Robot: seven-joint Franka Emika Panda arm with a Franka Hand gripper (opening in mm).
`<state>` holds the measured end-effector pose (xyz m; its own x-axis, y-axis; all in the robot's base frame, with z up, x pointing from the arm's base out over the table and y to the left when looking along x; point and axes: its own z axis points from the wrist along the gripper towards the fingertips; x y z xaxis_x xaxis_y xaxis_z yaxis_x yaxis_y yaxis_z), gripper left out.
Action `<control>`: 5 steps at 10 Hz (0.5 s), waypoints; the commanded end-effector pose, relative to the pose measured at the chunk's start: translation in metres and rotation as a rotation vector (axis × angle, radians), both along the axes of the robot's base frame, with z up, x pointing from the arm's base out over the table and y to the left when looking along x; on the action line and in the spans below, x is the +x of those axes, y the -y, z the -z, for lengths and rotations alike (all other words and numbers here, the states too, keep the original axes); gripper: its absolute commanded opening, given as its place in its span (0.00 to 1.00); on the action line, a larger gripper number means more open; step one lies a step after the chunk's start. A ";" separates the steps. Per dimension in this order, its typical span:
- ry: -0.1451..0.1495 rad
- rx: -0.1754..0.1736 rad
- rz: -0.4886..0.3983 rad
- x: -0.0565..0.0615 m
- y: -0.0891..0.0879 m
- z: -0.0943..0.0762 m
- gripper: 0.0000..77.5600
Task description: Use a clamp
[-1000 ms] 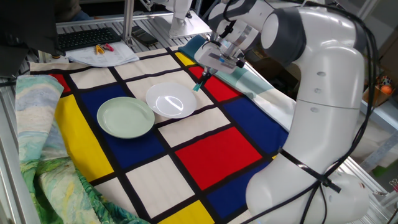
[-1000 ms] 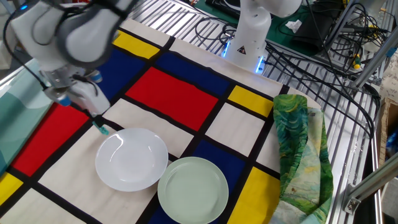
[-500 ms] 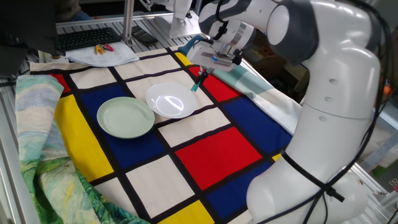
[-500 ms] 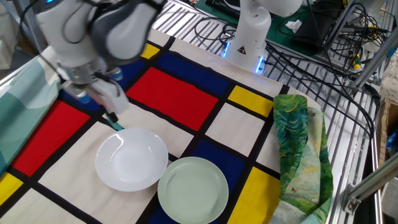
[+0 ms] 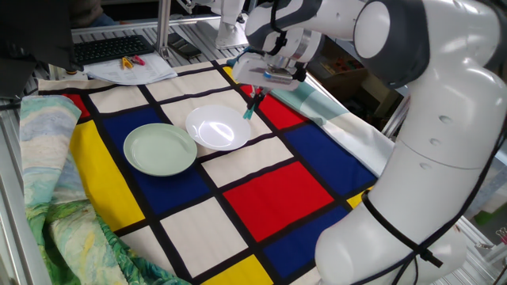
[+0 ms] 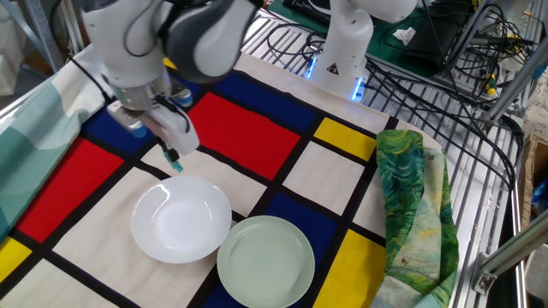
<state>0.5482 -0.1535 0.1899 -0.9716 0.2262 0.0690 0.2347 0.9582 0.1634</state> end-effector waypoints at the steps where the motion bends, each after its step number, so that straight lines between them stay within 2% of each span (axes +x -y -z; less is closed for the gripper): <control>1: 0.005 -0.036 0.019 -0.003 -0.006 -0.001 0.01; 5: 0.006 -0.041 0.051 -0.005 -0.010 -0.001 0.01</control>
<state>0.5421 -0.1428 0.1892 -0.9594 0.2764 0.0563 0.2814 0.9513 0.1258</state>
